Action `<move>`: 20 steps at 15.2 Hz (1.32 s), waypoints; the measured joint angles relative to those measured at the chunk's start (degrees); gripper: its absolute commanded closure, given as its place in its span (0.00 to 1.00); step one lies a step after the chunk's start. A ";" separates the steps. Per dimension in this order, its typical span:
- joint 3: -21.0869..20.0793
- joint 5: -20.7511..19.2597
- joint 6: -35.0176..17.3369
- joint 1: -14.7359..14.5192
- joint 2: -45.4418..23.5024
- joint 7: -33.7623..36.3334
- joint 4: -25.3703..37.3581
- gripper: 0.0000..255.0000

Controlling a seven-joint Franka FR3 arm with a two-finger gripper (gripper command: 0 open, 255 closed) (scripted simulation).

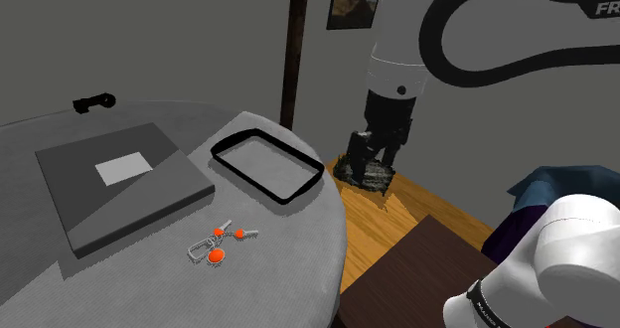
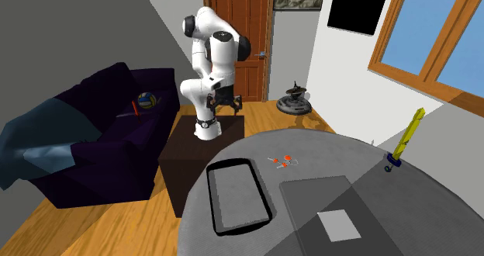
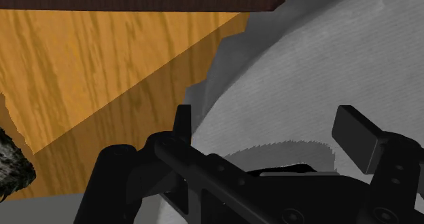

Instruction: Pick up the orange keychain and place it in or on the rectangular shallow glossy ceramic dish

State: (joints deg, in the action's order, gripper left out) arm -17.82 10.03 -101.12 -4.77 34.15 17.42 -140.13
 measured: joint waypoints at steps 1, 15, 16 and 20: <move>-1.29 0.54 -1.13 -0.23 -1.41 1.54 0.62 0.00; -17.58 -3.73 -17.64 -0.51 -26.26 24.53 12.26 0.00; -18.58 -5.06 -18.55 -0.71 -28.46 26.73 13.49 0.00; -21.03 -12.72 -20.84 -2.39 -39.09 36.09 20.62 0.00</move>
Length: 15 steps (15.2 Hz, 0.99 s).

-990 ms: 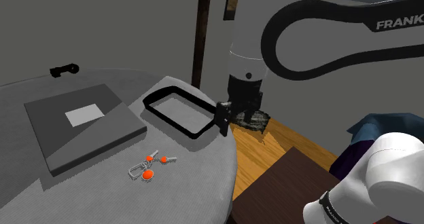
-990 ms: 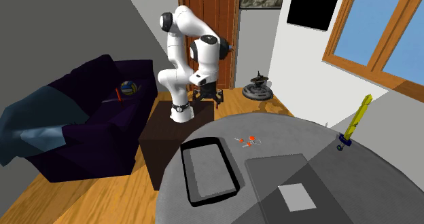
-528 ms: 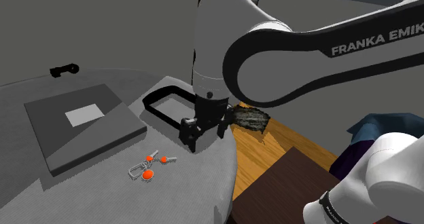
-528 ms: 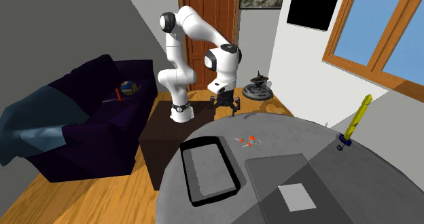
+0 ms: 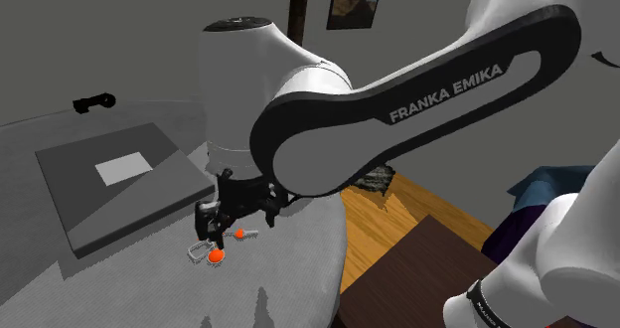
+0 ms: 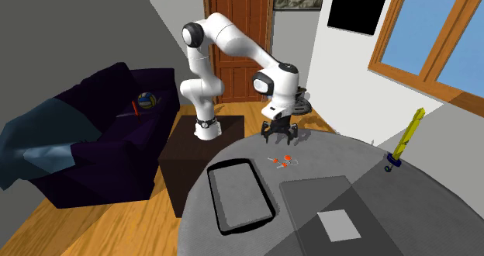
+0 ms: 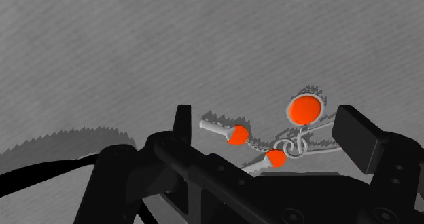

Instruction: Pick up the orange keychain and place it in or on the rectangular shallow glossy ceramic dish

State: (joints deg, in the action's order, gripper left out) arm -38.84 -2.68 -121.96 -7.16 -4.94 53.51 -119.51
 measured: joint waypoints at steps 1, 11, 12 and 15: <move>-0.15 -1.66 -0.04 -0.71 -2.07 1.97 1.68 0.00; 1.47 -10.46 -3.97 -5.20 -13.26 10.22 6.96 0.00; 1.65 -10.87 -4.43 -5.39 -13.79 10.49 6.92 0.00; 1.77 -11.14 -4.92 -5.51 -14.09 10.70 6.67 0.00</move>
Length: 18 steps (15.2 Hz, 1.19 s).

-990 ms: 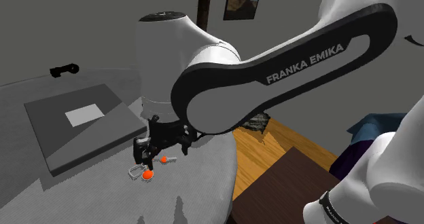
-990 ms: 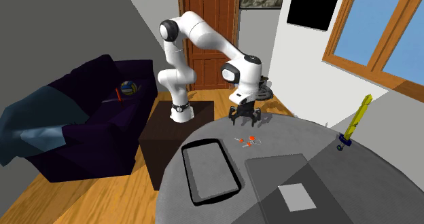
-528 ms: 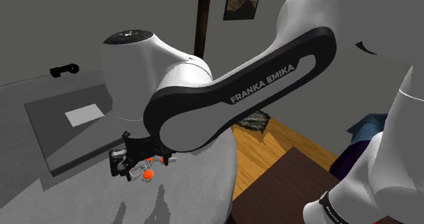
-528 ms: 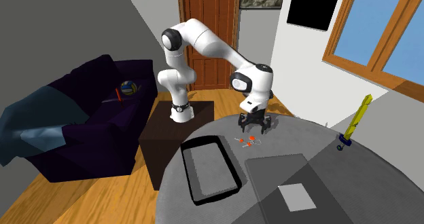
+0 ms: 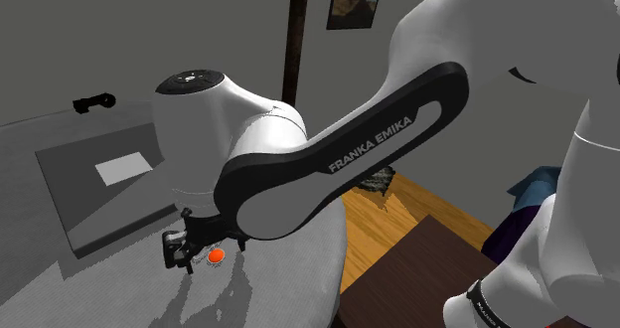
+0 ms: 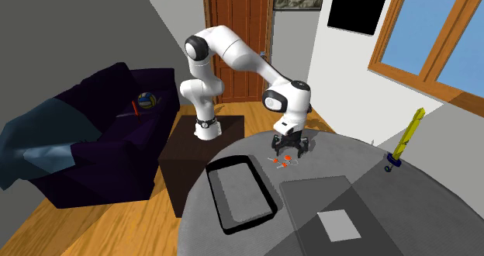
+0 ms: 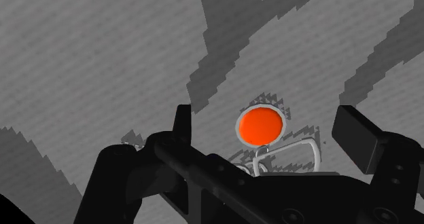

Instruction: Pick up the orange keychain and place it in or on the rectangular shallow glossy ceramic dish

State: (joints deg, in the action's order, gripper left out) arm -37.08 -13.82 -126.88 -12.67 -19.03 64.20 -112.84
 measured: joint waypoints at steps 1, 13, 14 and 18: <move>0.01 -0.02 -0.03 -0.01 -0.03 0.01 -0.01 0.00; -0.05 -0.20 0.04 -0.17 0.32 0.31 0.35 1.00; -0.09 -0.10 -0.09 -0.06 0.41 0.17 0.24 1.00; -0.55 1.16 1.68 0.53 1.52 -0.77 0.55 1.00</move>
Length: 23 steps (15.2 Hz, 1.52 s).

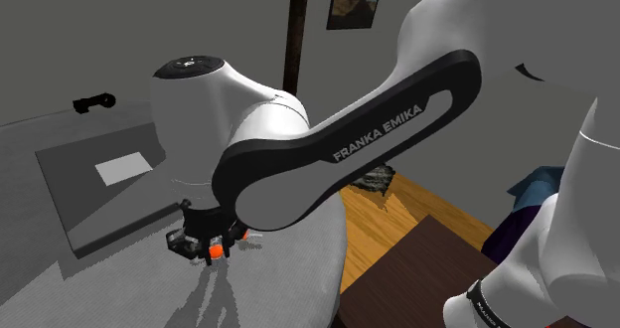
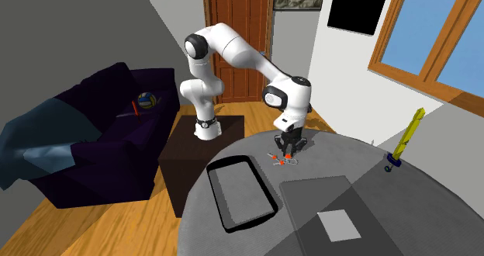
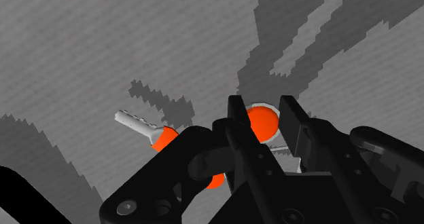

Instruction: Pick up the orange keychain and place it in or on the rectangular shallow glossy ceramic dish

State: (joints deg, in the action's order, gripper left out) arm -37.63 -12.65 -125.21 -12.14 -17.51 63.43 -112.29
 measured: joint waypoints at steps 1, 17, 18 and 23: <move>-0.14 0.26 0.71 -0.01 0.22 -0.11 0.52 1.00; -1.76 4.91 11.34 1.42 5.78 -3.21 6.87 1.00; -1.81 5.07 12.09 1.44 5.96 -3.31 7.50 1.00; -1.06 6.41 13.66 3.52 7.73 -6.64 7.79 1.00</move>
State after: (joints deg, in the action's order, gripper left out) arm -38.68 -6.24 -111.55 -8.62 -9.78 56.79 -104.50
